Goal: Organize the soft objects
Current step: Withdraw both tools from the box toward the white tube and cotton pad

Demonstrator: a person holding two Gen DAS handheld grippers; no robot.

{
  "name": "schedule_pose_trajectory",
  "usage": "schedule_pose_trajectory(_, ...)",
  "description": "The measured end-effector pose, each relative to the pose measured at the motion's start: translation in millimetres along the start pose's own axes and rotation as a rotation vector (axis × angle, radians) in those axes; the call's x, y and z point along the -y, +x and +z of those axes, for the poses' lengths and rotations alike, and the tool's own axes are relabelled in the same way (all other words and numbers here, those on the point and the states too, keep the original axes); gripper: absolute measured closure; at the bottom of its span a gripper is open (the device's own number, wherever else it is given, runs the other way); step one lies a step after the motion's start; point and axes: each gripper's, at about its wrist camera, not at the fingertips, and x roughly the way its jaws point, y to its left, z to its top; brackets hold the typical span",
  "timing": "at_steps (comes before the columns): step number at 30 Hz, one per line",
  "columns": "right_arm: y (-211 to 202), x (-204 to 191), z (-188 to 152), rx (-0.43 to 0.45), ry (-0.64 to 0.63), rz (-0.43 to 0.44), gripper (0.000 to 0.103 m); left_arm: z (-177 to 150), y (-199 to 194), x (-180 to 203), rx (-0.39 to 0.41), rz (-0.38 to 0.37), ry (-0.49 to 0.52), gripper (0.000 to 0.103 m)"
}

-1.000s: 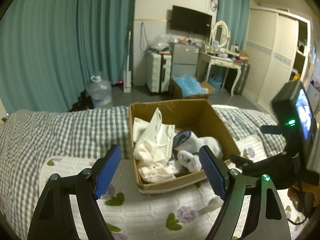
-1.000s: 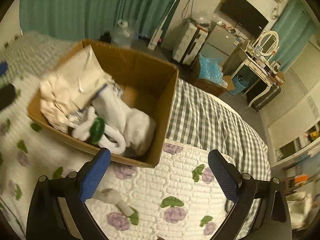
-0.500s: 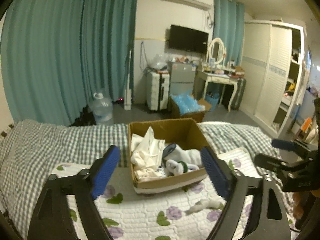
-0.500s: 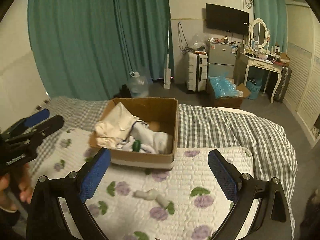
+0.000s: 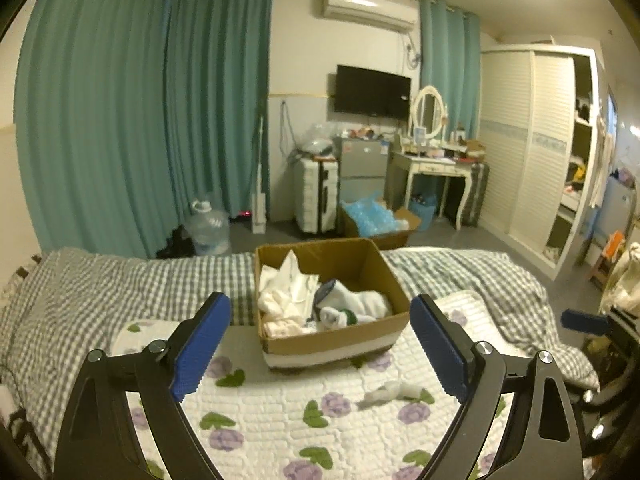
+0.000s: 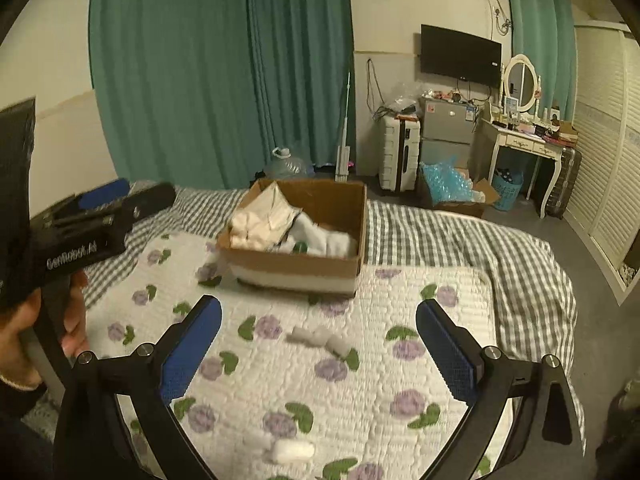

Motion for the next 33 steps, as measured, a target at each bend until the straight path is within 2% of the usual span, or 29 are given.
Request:
schedule_pose_trajectory(5, 17.7, 3.0, -38.3, -0.058, 0.031, 0.029, 0.005, -21.1, 8.8, 4.3, -0.038, -0.002, 0.009, 0.011)
schedule_pose_trajectory(8, 36.7, 4.4, -65.4, -0.11, 0.035, 0.023, 0.005, -36.0, 20.7, 8.5, -0.075, 0.008, 0.037, 0.011)
schedule_pose_trajectory(14, 73.2, -0.2, -114.4, -0.208, 0.017, 0.022, 0.005, -60.9, 41.5, 15.2, -0.122, -0.018, 0.064, 0.012)
schedule_pose_trajectory(17, 89.6, -2.9, -135.5, -0.258, 0.022, 0.037, 0.006, -71.3, 51.8, 18.9, -0.146, -0.032, 0.079, 0.025)
schedule_pose_trajectory(20, 106.8, -7.1, -158.2, -0.335, 0.02, 0.07, 0.02, -79.9, 66.2, 21.1, -0.184, -0.041, 0.087, 0.025)
schedule_pose_trajectory(22, 120.2, -7.3, -173.9, -0.401, 0.029, 0.116, 0.045, -86.0, 75.9, 23.5, -0.211, -0.043, 0.096, 0.025)
schedule_pose_trajectory(25, 128.6, -9.3, -185.9, -0.429, 0.011, 0.129, 0.061, -92.8, 86.6, 26.1, -0.24, -0.05, 0.104, 0.025)
schedule_pose_trajectory(29, 128.1, 0.3, -181.6, -0.41, 0.014, 0.129, 0.069, -101.2, 102.3, 32.9, -0.277, -0.068, 0.125, 0.025)
schedule_pose_trajectory(33, 130.1, 38.4, -164.1, -0.365, 0.058, 0.05, 0.07, -110.3, 119.9, 43.1, -0.321, -0.098, 0.139, 0.025)
